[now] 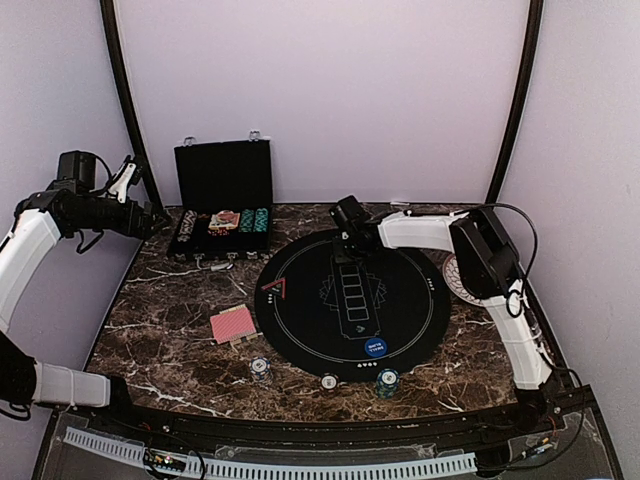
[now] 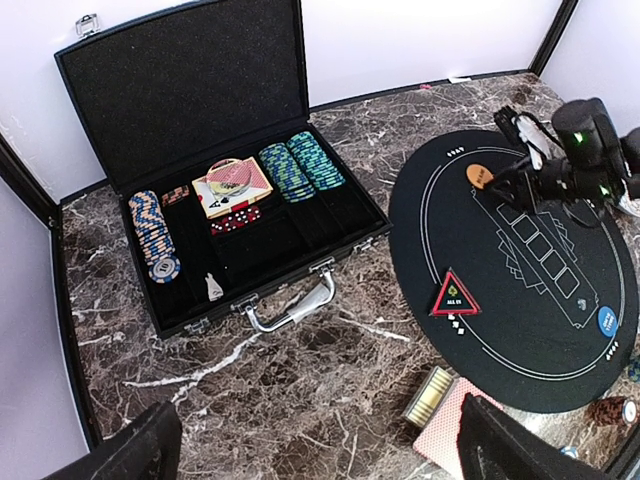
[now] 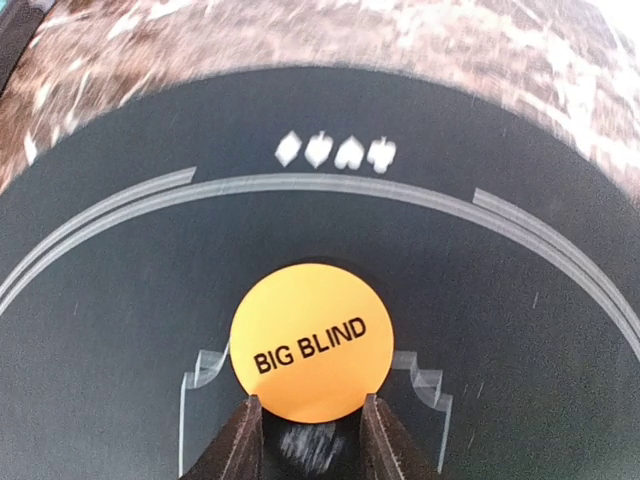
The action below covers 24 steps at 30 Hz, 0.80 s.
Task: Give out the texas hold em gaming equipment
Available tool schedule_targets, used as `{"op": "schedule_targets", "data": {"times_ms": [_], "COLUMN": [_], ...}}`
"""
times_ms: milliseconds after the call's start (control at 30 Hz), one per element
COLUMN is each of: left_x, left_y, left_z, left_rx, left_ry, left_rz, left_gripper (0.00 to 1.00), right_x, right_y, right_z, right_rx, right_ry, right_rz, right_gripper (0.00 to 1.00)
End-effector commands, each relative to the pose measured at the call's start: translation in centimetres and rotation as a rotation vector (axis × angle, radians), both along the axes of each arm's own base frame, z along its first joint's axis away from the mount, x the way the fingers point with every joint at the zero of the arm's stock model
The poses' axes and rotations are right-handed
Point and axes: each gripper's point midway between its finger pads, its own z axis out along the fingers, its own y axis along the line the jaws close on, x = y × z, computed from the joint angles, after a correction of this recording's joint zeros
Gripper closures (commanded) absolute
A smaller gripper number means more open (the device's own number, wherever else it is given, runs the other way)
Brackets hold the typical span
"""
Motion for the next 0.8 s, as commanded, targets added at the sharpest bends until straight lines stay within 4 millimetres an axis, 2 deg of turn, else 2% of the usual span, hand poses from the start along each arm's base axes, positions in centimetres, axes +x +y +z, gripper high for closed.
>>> {"op": "schedule_targets", "data": {"times_ms": [0,133,200,267,300,367,500,533,667,767], "left_x": [-0.7,-0.8,-0.9,-1.0,-1.0,-1.1,-1.2,-1.1,-1.1,-1.1], "left_y": [0.1,0.1,0.1,0.0,0.0,-0.2,-0.6,-0.5,-0.5,-0.4], "left_z": [1.7,1.5,1.3,1.2,1.2,1.2,1.2,1.2,1.0,0.7], "left_rx": [0.015,0.015,0.016,0.015,0.013,0.005,-0.007,-0.004,0.004,0.01], "left_ry": [-0.035,-0.022,-0.018,-0.016,-0.015,-0.014,-0.015,-0.018,-0.021,-0.015], "left_rz": [-0.007,-0.006,-0.009,-0.012,-0.015,-0.025,-0.042,-0.042,-0.048,-0.047], "left_gripper": [0.01,0.01,0.01,0.01,0.01,0.01,0.01,0.01,0.01,0.01], "right_x": [2.1,2.4,1.6,-0.1,-1.9,-4.9,-11.9,-13.7,-20.1,-23.5], "right_y": [-0.4,0.2,0.5,0.8,0.7,0.9,0.2,0.0,-1.4,-2.7], "right_z": [0.4,2.7,4.3,6.0,5.7,6.6,6.0,6.4,4.6,3.3], "right_rx": [0.002,0.016,0.028,0.038,0.023,0.027,-0.009,-0.006,-0.033,-0.059], "right_ry": [-0.001,-0.029,-0.039,-0.051,-0.037,-0.036,0.015,0.021,0.103,0.156], "right_rz": [0.007,0.045,0.074,0.114,0.138,0.182,0.236,0.25,0.285,0.295], "right_gripper": [0.65,0.6,0.48,0.36,0.32,0.27,0.24,0.23,0.21,0.21]}}
